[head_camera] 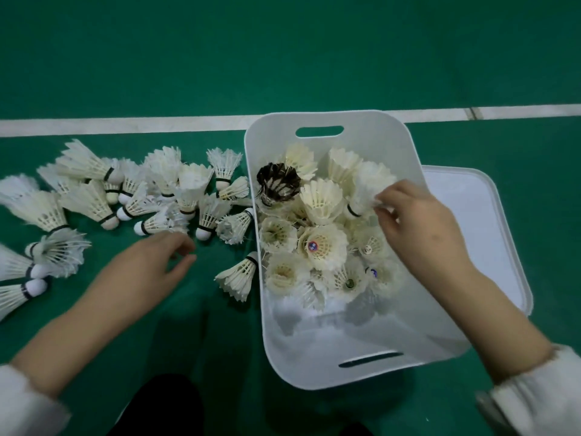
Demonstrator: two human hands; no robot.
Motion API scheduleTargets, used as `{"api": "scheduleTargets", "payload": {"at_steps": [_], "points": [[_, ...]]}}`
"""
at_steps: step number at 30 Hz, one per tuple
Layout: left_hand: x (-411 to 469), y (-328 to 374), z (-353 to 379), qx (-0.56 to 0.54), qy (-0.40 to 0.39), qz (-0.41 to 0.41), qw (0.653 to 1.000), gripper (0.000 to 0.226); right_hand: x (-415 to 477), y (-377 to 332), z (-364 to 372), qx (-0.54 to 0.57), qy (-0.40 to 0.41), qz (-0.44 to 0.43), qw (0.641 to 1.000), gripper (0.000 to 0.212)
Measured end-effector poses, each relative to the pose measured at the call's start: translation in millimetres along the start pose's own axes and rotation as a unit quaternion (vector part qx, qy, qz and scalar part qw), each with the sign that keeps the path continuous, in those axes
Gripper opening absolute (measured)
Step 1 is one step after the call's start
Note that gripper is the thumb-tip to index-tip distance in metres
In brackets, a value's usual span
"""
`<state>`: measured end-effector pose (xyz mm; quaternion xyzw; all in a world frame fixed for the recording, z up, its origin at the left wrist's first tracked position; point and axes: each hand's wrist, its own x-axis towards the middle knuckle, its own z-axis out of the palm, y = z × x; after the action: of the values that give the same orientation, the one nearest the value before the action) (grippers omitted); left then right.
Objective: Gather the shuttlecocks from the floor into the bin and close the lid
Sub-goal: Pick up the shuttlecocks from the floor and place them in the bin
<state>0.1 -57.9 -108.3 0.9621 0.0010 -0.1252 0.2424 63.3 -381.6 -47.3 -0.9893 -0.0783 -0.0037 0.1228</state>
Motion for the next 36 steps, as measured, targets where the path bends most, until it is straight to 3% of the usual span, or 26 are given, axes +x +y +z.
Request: {"api": "scheduleTargets", "payload": {"at_steps": [5,9,23,27,29,33,36], "points": [[-3.0,-21.1,43.5,0.019,-0.088,-0.024,0.996,0.050,0.3,7.2,42.2,-0.084,-0.104,-0.003,0.991,0.025],[-2.8,-24.2,63.6,0.038,-0.121,0.001,0.992,0.071,5.2,8.8,58.4,-0.108,-0.136,-0.012,0.985,0.028],[2.2,-12.7,80.9,-0.015,-0.030,0.051,0.998,0.017,-6.4,12.4,57.3,-0.100,-0.201,-0.016,0.974,0.033],[0.0,-7.2,68.3,-0.025,-0.019,0.022,0.999,0.015,-8.7,5.3,23.4,-0.067,-0.234,0.002,0.970,0.038],[-0.5,-6.9,59.5,-0.015,-0.026,-0.011,0.999,0.021,-8.8,-3.6,0.5,-0.063,-0.209,0.001,0.976,0.033],[-2.6,-10.9,41.0,-0.006,-0.015,-0.055,0.998,0.031,-5.6,-56.0,-43.1,0.026,-0.090,-0.070,0.993,0.018],[-6.1,-13.7,24.3,-0.032,0.007,-0.075,0.997,0.031,-4.5,-116.1,-44.7,0.077,-0.142,-0.172,0.972,0.020]]}}
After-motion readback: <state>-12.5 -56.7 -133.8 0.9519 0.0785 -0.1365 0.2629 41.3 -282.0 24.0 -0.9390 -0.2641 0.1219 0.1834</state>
